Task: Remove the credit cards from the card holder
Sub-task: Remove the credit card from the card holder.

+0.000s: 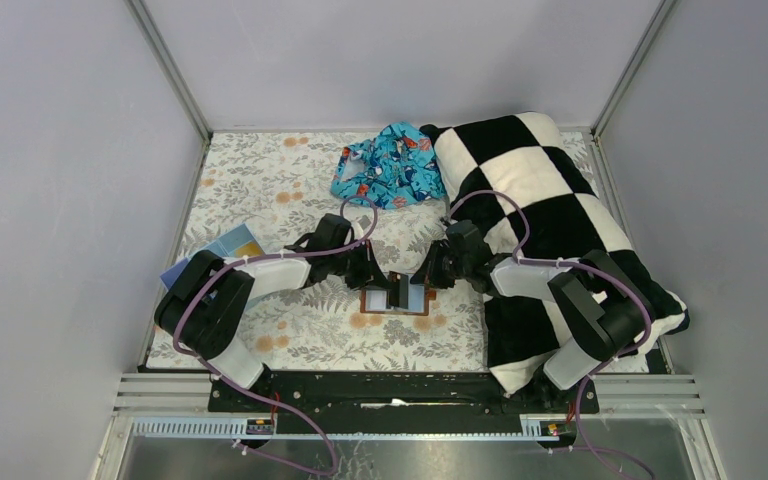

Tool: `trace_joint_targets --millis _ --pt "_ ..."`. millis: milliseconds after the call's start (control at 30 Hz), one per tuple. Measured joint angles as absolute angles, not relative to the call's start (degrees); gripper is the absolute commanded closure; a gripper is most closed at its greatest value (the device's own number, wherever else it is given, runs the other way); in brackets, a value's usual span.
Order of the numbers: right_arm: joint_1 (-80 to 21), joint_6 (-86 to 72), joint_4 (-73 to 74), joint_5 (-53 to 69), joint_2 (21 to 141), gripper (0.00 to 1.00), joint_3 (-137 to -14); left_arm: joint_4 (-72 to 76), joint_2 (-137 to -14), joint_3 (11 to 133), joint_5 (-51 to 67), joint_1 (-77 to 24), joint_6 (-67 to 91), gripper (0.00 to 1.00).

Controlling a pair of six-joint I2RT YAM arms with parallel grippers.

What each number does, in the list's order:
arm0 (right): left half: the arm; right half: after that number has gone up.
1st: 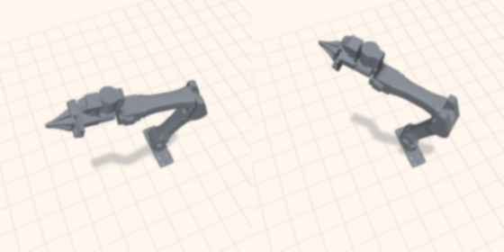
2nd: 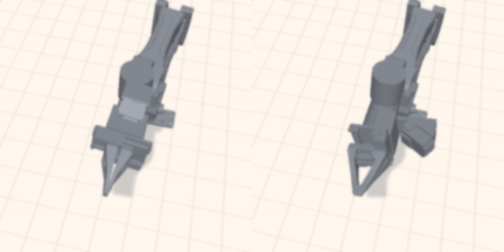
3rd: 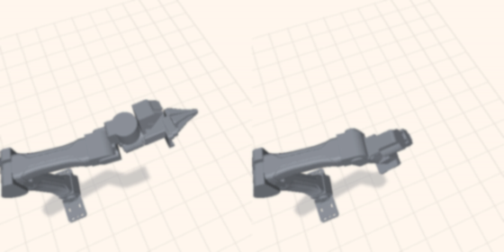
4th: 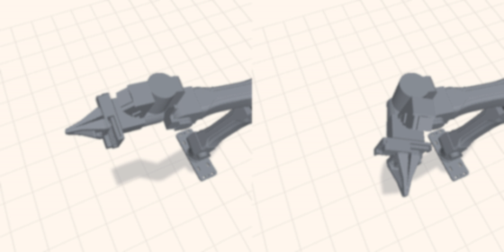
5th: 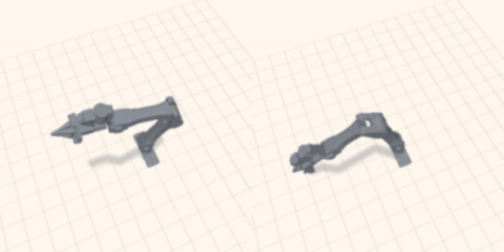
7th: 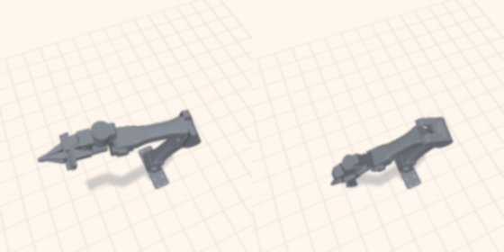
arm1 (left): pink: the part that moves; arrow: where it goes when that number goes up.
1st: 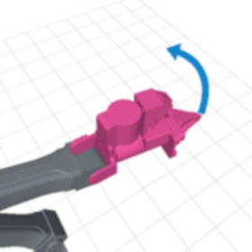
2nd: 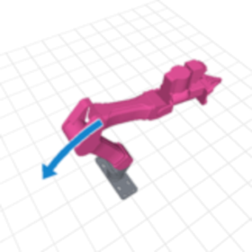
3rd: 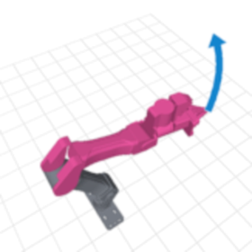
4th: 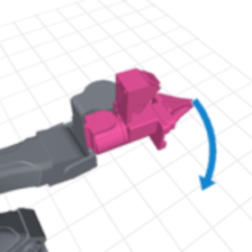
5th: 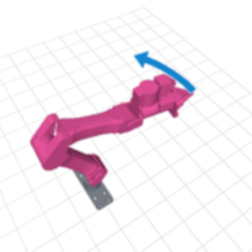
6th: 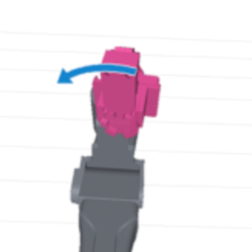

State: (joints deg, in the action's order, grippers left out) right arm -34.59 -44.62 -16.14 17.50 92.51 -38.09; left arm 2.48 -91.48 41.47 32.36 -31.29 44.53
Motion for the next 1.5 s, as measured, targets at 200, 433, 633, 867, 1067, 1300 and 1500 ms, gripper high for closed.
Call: trace_joint_targets --millis 200,433,633,867,1067,1300,1500 --pt "-34.6 -44.7 -16.2 17.6 93.2 0.93 -38.1 2.2 -91.5 41.5 32.6 -31.0 43.8 1.00" --pt "-34.6 -45.0 -17.6 17.9 94.7 0.93 -37.4 -0.1 -91.2 41.5 32.6 -30.1 43.0 1.00" --pt "-34.6 -45.0 -18.1 18.3 95.2 0.93 -37.5 -0.3 -90.7 41.5 33.2 -30.0 42.7 0.59" --pt "-34.6 -46.0 -20.9 20.1 97.4 0.94 -38.1 1.3 -91.1 41.5 35.2 -30.0 43.5 0.56" --pt "-34.6 -47.0 -22.6 20.8 98.4 0.94 -38.1 5.4 -92.8 41.3 36.9 -30.0 45.3 0.63" --pt "-34.6 -47.4 -23.0 21.1 98.6 0.94 -38.1 7.1 -94.5 40.7 37.3 -30.1 46.4 0.97" --pt "-34.6 -47.4 -23.0 21.1 98.6 0.94 -38.1 5.1 -94.6 40.9 35.7 -30.1 45.5 1.00"
